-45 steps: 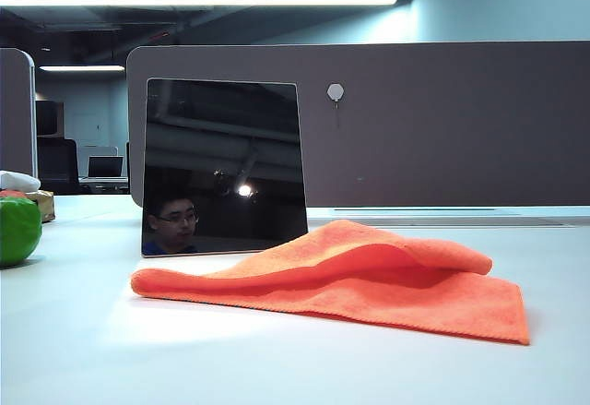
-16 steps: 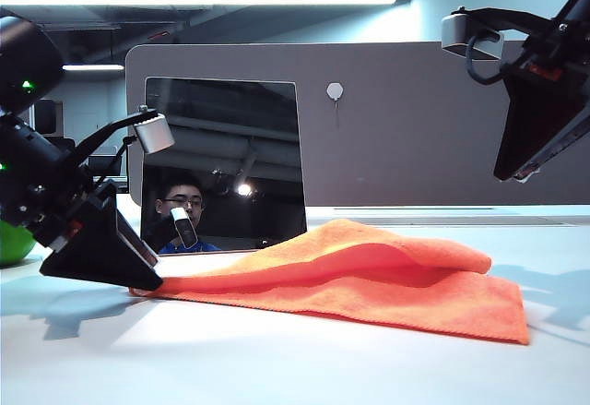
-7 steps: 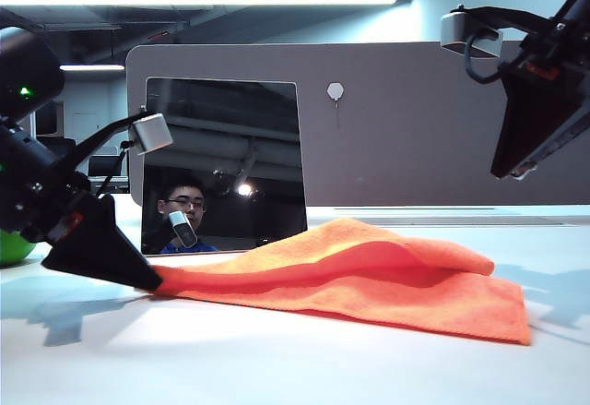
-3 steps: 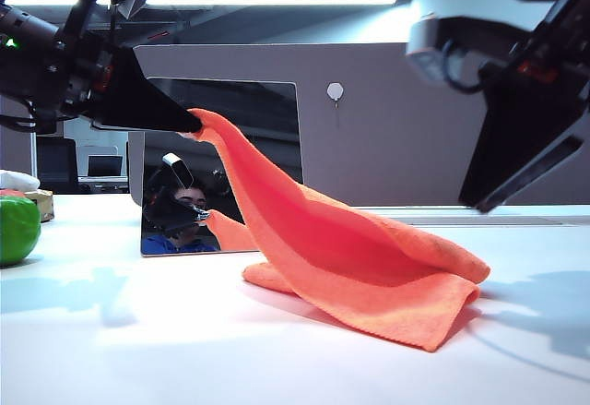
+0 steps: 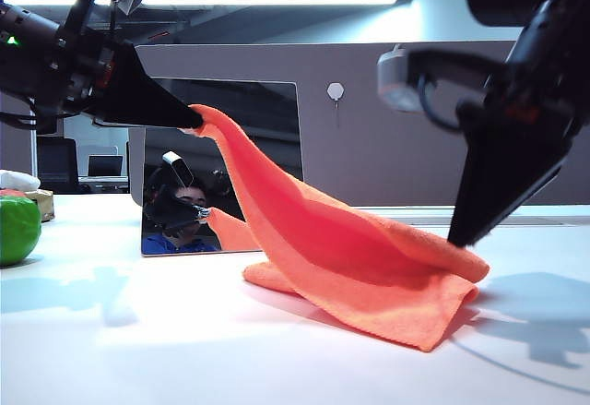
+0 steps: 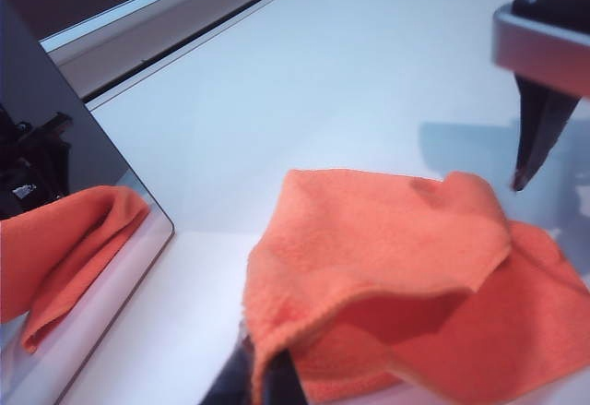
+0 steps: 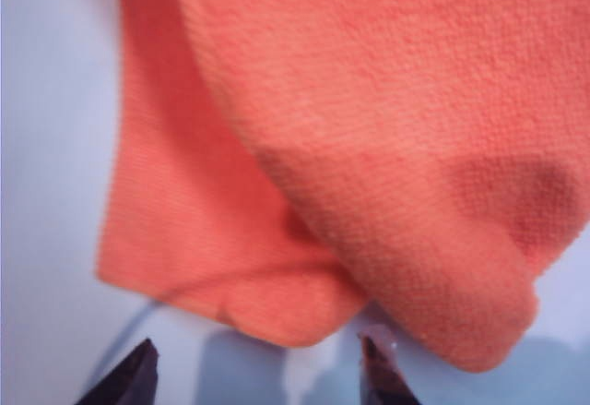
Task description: Pick up the cloth from the table and use it to cover the mirror.
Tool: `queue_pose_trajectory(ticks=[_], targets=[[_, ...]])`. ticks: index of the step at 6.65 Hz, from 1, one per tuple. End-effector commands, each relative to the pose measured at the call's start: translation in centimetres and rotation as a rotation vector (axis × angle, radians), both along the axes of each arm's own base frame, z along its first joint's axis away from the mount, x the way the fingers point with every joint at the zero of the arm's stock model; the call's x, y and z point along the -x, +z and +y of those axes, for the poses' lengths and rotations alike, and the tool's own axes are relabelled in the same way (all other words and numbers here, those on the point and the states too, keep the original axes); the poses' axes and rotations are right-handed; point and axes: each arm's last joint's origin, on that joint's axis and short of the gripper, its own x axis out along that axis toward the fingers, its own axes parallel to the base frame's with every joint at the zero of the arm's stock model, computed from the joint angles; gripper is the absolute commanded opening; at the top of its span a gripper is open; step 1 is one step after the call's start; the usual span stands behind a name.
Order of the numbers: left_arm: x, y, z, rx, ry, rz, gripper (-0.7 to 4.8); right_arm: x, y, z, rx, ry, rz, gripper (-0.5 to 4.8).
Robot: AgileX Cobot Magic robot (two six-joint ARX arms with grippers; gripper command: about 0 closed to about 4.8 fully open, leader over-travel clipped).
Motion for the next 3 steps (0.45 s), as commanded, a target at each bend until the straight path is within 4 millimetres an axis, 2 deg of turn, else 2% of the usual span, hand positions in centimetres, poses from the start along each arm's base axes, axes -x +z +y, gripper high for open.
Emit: queue_pose_trajectory(ticks=[1,3], targets=[[-0.05,0.28,-0.02,0.012,-0.006,-0.014,-0.06,-1.36,0.12,0.49,0.018,-0.036,-0.145,2.76],[-0.05,0.28,-0.02,0.012,-0.005,-0.015,-0.06,-1.5,0.38,1.0,-0.066,-0.021,-0.146,2.85]])
